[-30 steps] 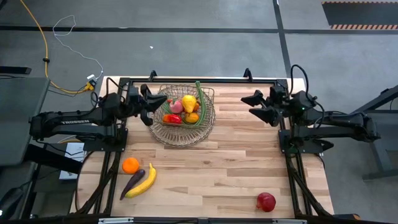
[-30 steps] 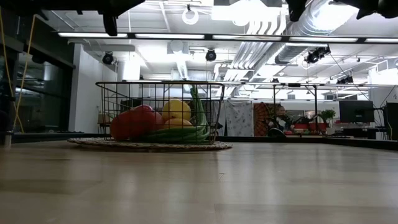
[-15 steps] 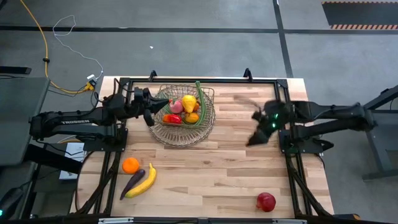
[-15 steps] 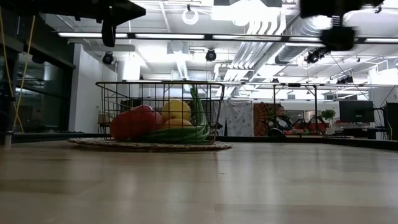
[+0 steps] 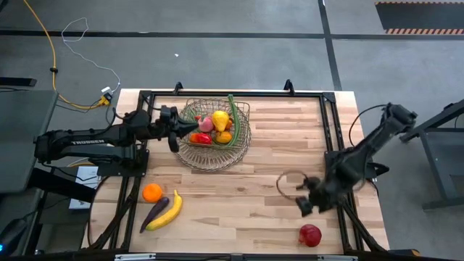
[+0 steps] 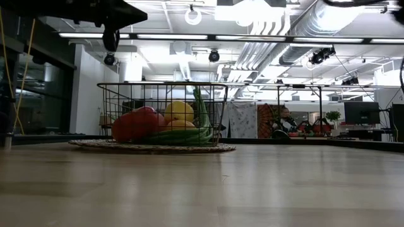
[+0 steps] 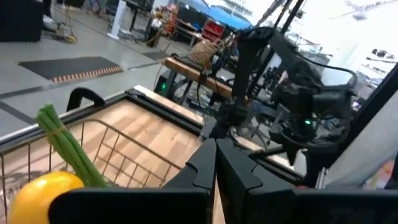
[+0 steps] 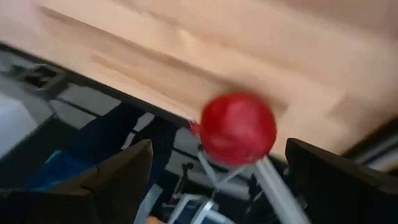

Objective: Build produce basket
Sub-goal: Put the pomegranate into the wire basket

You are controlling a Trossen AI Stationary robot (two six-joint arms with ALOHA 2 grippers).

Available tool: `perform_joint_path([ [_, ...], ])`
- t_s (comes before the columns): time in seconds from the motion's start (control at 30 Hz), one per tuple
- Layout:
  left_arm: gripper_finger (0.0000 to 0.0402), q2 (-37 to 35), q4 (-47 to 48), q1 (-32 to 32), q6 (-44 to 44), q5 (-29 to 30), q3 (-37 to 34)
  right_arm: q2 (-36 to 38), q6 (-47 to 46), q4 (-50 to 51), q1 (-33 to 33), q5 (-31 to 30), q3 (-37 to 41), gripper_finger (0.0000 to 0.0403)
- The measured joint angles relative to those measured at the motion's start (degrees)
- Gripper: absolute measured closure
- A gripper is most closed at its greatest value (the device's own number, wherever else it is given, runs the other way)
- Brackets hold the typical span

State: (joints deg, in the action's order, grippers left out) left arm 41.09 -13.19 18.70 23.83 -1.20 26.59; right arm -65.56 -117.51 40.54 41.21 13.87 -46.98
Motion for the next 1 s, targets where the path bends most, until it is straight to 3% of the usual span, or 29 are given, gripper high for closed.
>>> perform_joint_path([
  [0.13,0.0401,0.0,0.6,0.0,0.0,-1.9,0.0,-7.5,-11.7,-7.0,5.9,2.0,0.0,0.0045],
  [0.27,0.0401,0.0,0.4,0.0,0.0,-3.6,0.0,-13.6,-15.8,-10.9,8.5,6.5,0.0,0.0045],
  [0.47,0.0401,0.0,0.0,0.0,-0.2,-3.5,0.0,-18.4,-15.9,-14.1,8.6,4.1,0.0,0.0045],
  [1.0,0.0401,0.0,-0.3,0.0,0.0,0.6,0.0,-23.4,-13.2,-13.2,8.7,6.5,-0.4,0.0045],
])
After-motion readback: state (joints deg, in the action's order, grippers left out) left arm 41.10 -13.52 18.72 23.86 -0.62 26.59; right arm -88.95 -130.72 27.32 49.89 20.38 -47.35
